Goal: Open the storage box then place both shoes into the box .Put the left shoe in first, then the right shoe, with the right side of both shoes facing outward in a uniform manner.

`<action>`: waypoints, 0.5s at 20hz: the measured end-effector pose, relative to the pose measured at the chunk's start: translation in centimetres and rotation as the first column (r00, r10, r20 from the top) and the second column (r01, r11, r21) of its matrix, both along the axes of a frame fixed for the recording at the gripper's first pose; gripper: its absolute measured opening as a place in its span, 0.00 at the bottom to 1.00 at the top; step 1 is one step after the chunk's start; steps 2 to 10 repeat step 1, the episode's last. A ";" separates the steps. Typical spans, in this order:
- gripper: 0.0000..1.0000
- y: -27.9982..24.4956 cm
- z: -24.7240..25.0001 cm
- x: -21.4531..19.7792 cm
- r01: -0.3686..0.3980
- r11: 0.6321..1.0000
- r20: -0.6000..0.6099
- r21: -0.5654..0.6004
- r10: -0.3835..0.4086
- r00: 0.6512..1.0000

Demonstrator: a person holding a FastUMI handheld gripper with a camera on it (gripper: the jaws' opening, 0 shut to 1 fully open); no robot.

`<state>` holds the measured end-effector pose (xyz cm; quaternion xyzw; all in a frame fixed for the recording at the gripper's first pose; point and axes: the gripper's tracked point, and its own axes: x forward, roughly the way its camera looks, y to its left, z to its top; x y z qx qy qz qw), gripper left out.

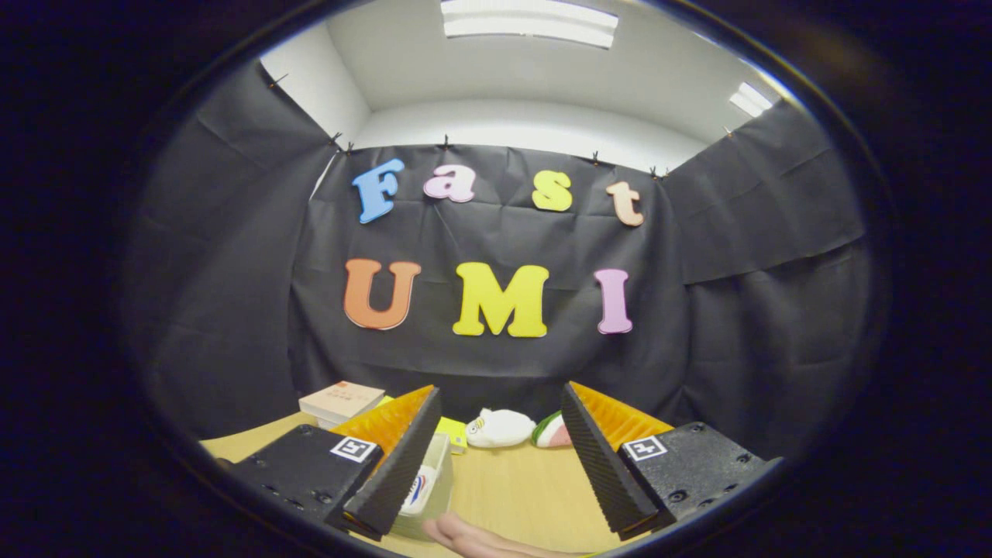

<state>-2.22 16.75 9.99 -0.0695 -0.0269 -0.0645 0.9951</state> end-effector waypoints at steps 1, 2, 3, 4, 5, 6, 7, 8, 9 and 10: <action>1.00 -0.1 0.2 -0.2 -0.004 1.000 0.009 0.004 0.004 1.000; 1.00 -0.1 0.2 -0.2 -0.004 1.000 0.009 0.004 0.004 1.000; 1.00 -0.1 0.2 -0.2 -0.004 1.000 0.009 0.004 0.004 1.000; 1.00 -0.1 0.2 -0.2 -0.004 1.000 0.009 0.004 0.004 1.000; 1.00 -0.1 0.2 -0.2 -0.004 1.000 0.009 0.004 0.004 1.000; 1.00 -0.1 0.2 -0.2 -0.004 1.000 0.009 0.004 0.004 1.000; 1.00 -0.1 0.2 -0.2 -0.004 1.000 0.009 0.004 0.004 1.000; 1.00 -0.1 0.2 -0.2 -0.004 1.000 0.009 0.004 0.004 1.000; 1.00 -0.1 0.2 -0.2 -0.004 1.000 0.009 0.004 0.004 1.000; 1.00 -0.1 0.2 -0.2 -0.004 1.000 0.009 0.004 0.004 1.000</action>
